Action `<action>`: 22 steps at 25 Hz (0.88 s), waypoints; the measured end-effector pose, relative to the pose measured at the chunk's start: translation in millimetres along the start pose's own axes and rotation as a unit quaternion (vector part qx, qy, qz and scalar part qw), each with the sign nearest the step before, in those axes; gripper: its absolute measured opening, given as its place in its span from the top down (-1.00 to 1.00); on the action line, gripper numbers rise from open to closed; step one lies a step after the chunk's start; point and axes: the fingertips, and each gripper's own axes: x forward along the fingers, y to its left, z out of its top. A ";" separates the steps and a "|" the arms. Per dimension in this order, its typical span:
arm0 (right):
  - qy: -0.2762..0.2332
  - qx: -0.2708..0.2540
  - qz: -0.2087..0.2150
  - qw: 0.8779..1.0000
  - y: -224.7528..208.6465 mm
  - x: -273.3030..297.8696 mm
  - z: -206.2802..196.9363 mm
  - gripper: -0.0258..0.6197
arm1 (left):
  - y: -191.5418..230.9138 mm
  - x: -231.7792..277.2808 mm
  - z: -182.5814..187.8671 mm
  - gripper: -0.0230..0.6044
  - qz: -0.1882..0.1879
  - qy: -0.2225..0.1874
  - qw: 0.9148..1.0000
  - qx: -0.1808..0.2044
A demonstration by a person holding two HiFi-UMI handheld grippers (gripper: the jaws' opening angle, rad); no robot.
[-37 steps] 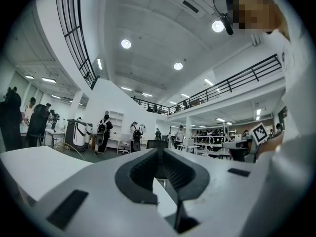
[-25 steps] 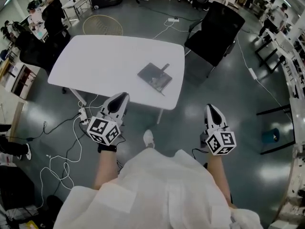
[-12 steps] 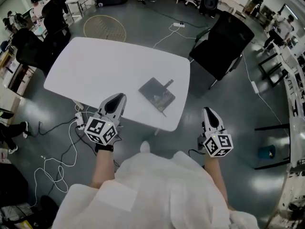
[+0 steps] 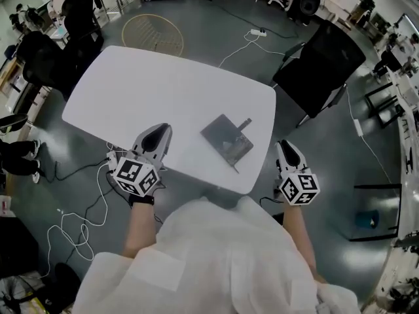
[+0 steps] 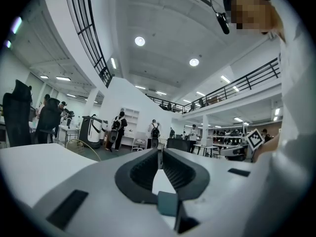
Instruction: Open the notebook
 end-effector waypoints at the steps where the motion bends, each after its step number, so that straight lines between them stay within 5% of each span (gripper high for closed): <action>1: 0.011 -0.003 0.007 1.000 1.3 8.7 -5.0 0.65 | 3.8 0.5 -2.1 0.83 0.003 0.001 1.000 -0.002; 15: 0.126 -0.028 0.089 0.988 -15.0 85.3 -57.7 0.44 | 22.4 16.0 -16.8 0.83 0.070 0.003 0.997 -0.019; 22: 0.203 -0.052 0.140 0.968 -17.2 111.9 -102.9 0.35 | 14.2 35.3 -24.4 0.83 0.096 0.007 0.995 -0.017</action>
